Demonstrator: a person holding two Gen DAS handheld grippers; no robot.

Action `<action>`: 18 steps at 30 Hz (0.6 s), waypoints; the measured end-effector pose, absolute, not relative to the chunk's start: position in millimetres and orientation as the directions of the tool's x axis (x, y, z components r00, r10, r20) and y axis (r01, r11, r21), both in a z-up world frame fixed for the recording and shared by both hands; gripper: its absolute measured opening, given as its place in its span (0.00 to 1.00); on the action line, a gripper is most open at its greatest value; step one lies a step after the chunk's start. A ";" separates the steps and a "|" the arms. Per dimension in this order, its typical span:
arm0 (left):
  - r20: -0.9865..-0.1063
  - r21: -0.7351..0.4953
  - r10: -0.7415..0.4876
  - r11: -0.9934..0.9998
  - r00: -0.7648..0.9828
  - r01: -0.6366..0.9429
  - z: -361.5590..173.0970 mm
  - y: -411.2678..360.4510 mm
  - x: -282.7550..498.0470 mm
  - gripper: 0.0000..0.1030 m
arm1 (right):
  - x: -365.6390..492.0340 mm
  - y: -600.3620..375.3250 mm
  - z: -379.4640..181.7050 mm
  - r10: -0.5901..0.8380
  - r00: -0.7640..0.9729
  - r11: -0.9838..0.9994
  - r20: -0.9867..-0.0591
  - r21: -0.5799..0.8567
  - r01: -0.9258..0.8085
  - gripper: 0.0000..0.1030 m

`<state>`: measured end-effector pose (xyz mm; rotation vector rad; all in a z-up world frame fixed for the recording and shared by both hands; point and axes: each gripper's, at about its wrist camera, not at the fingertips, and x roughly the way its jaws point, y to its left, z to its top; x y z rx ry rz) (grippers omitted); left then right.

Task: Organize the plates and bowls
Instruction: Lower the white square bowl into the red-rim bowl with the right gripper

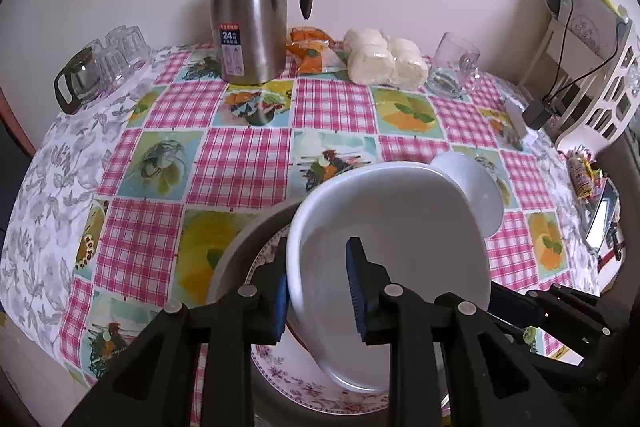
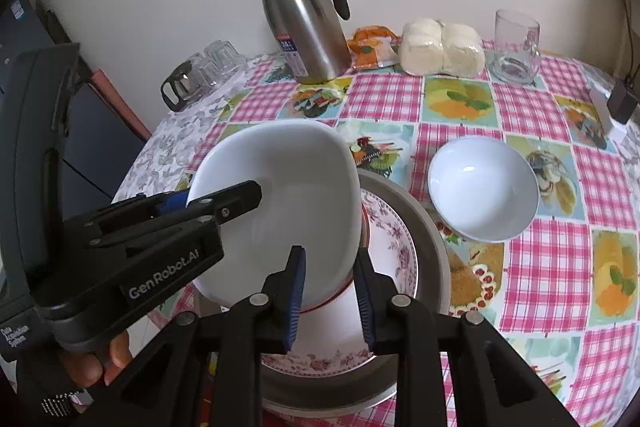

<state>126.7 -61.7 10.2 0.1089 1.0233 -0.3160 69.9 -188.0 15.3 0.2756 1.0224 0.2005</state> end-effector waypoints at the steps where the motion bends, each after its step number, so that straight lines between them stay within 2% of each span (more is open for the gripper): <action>1: -0.857 -0.052 -0.200 0.950 0.475 0.306 8.4 -62.1 127.1 0.26 | 70.7 -187.6 13.5 0.293 0.501 0.947 -0.815 0.319 -0.035 0.27; 18: -0.883 -0.018 -0.158 0.952 0.442 0.305 -1.0 -71.4 124.2 0.30 | 73.7 -194.1 1.7 0.309 0.455 0.940 -0.835 0.340 -0.014 0.27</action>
